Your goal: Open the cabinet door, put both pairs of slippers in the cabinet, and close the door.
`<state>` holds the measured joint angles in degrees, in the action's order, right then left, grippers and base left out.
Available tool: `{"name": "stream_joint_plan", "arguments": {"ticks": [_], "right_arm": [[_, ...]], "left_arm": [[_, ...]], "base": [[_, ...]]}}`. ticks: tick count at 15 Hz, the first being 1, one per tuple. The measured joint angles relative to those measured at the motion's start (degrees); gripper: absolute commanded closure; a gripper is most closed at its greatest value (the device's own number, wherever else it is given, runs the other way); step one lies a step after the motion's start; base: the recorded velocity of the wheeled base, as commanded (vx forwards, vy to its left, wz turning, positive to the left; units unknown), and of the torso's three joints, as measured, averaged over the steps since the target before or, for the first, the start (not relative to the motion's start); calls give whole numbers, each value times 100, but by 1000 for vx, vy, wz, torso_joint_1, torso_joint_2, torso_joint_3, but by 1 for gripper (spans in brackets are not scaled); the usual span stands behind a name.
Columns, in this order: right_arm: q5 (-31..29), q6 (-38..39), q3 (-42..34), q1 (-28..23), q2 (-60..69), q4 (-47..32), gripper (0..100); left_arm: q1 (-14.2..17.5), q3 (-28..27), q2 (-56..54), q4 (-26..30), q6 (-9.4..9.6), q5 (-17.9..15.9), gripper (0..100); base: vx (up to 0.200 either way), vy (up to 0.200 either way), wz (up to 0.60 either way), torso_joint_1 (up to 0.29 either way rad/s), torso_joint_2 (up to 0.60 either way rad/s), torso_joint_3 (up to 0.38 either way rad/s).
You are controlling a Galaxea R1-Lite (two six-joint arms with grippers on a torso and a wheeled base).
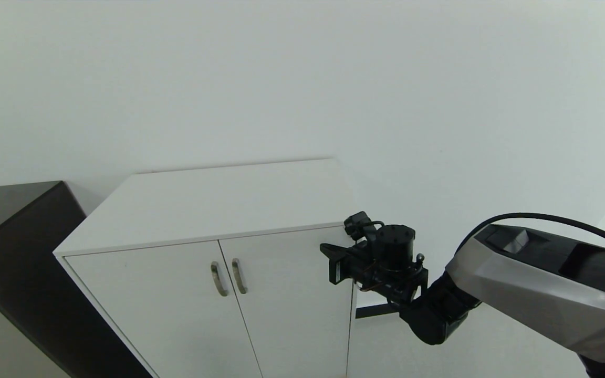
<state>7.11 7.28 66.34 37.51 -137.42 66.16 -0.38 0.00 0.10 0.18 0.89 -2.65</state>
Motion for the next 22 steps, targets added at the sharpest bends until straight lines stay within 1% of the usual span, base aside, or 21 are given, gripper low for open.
{"name": "stream_joint_plan", "arguments": {"ticks": [9, 11, 13, 18, 21, 22], "right_arm": [[-27, 2, 152, -59, -127, -118, 100], [-189, 0, 132, -61, -116, -123, 100], [-391, -22, -57, -17, -1, -83, 100], [-1023, -338, -1491, 350, 1201, -55, 100], [-1392, -391, -2792, 396, 2219, -55, 100], [-1570, -397, -3346, 396, 2595, -55, 100]], "left_arm": [[5, 0, 0, 2, 0, 0, 100], [5, 0, 0, 0, 0, 0, 100], [2, 0, 0, 2, 0, 2, 100], [0, 0, 0, 2, -10, 2, 100], [5, 0, 0, 2, -2, 0, 100], [5, 0, 0, 2, -5, 0, 100]], "base": [[0, 0, 0, 0, 0, 0], [0, 0, 0, 0, 0, 0], [0, 0, 0, 0, 0, 0], [0, 0, 0, 0, 0, 0], [0, 0, 0, 0, 0, 0], [0, 0, 0, 0, 0, 0]]}}
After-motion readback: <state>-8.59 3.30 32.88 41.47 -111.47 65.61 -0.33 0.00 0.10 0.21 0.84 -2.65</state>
